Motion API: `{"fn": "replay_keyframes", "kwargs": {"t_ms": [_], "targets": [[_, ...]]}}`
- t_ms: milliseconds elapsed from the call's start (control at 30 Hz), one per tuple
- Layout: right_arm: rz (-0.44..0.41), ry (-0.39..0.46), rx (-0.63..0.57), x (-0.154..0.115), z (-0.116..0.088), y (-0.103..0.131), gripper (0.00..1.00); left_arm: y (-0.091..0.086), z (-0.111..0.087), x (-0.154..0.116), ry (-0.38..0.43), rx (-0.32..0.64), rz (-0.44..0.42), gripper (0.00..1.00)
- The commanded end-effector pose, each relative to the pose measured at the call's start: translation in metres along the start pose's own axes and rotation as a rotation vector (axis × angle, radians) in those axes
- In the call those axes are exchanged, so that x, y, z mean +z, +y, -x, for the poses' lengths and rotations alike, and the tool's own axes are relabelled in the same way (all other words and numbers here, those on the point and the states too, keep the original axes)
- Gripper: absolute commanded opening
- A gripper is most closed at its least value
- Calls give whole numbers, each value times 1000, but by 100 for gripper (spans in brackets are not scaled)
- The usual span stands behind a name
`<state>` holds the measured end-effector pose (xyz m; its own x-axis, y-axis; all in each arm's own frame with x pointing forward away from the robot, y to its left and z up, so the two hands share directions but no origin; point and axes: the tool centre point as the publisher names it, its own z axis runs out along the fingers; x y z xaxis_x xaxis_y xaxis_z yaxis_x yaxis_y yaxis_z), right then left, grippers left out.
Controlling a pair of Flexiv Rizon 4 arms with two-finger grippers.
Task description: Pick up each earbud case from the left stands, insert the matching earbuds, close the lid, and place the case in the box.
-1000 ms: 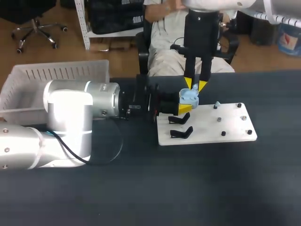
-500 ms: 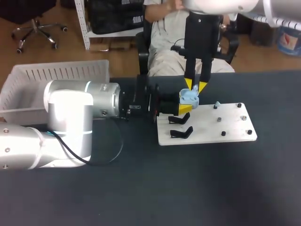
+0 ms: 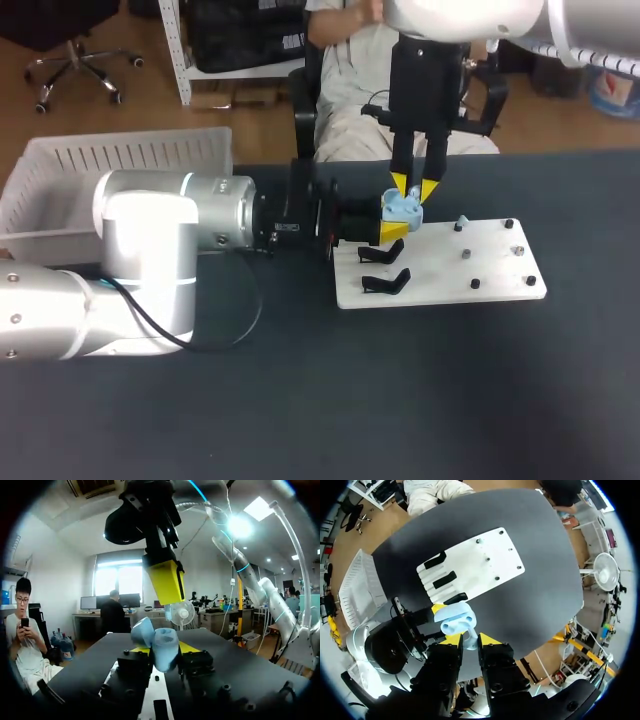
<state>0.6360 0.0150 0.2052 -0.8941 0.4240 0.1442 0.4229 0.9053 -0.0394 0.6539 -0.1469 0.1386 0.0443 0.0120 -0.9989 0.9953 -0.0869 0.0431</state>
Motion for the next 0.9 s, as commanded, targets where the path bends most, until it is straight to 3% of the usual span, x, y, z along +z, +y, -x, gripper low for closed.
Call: {"fn": "replay_keyframes", "kwargs": {"t_ms": [33,900], "targets": [[-11,4,4,1,1,2,0,1,-1,0,-3,2,0,0],[-31,-27,6,7,2,2,0,1,-1,0,-3,2,0,0]]}}
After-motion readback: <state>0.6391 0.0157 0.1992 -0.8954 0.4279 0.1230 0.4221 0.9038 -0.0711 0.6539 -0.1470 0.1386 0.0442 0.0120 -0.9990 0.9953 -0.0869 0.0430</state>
